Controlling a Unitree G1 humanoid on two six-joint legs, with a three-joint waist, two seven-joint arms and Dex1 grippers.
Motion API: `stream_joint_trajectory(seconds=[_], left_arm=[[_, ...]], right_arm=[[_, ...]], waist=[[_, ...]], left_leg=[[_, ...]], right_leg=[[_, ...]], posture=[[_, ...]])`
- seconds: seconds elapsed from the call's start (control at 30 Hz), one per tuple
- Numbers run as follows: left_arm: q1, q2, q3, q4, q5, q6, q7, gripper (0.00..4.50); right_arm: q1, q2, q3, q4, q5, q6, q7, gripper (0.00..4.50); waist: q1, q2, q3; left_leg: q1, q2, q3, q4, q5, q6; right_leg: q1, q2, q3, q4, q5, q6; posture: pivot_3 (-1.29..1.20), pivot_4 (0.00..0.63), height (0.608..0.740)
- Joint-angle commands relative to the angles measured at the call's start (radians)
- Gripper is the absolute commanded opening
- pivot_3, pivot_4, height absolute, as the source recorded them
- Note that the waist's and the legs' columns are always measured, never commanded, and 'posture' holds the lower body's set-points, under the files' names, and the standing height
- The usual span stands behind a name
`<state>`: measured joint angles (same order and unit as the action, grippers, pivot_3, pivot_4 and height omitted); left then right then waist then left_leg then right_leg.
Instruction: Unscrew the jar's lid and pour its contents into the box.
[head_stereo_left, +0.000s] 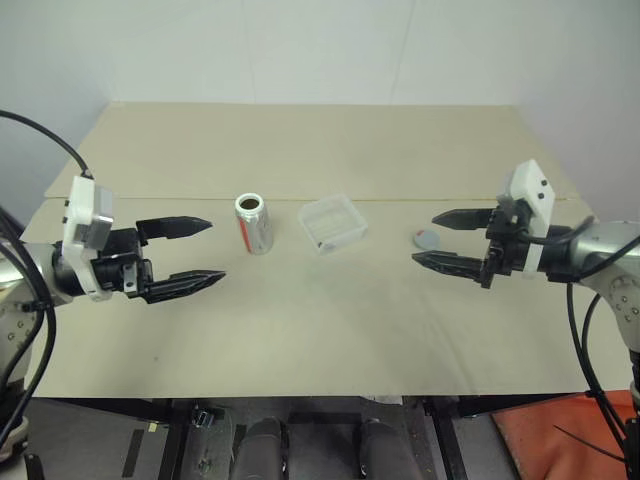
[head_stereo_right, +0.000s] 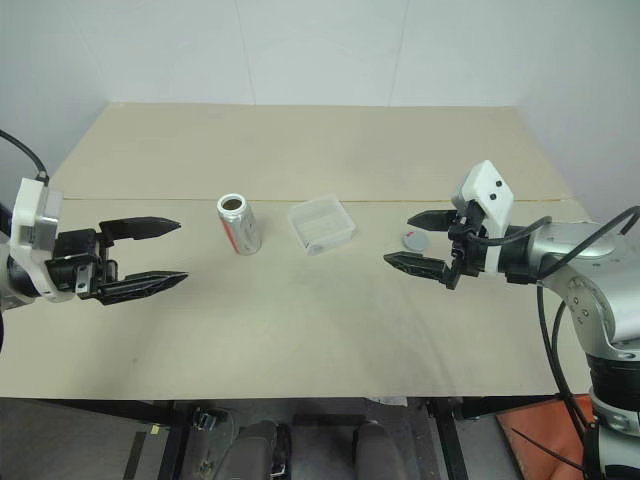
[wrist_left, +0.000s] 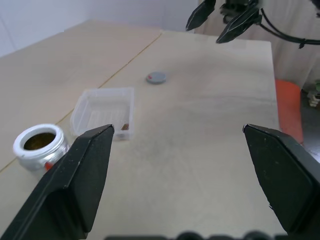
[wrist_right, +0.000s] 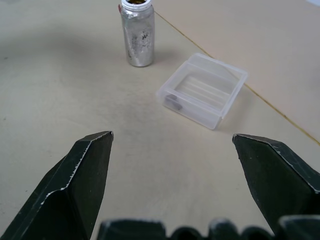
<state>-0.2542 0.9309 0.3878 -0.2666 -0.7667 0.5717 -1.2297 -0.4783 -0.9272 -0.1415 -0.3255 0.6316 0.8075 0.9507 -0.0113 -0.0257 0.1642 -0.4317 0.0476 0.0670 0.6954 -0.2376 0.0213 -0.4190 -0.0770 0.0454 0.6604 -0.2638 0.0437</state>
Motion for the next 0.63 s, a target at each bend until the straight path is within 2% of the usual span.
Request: stream_joint_trajectory(seconds=[0.03, 0.63], left_arm=[[0.003, 0.003, 0.026, -0.027, -0.024, -0.011, 0.004, 4.48], [0.006, 0.003, 0.006, -0.04, -0.047, -0.004, -0.003, 4.48]], right_arm=[[0.006, -0.014, -0.046, -0.032, 0.006, -0.023, -0.006, 4.5], [0.048, -0.022, -0.077, -0.068, 0.018, -0.016, -0.009, 4.5]], waist=[[0.0, 0.0, 0.0], [0.0, 0.0, 0.0]], left_leg=[[0.0, 0.0, 0.0, 0.0, 0.0, 0.0], [0.0, 0.0, 0.0, 0.0, 0.0, 0.0]], right_leg=[[0.0, 0.0, 0.0, 0.0, 0.0, 0.0], [0.0, 0.0, 0.0, 0.0, 0.0, 0.0]], posture=[[0.0, 0.15, 0.74], [0.0, 0.15, 0.74]])
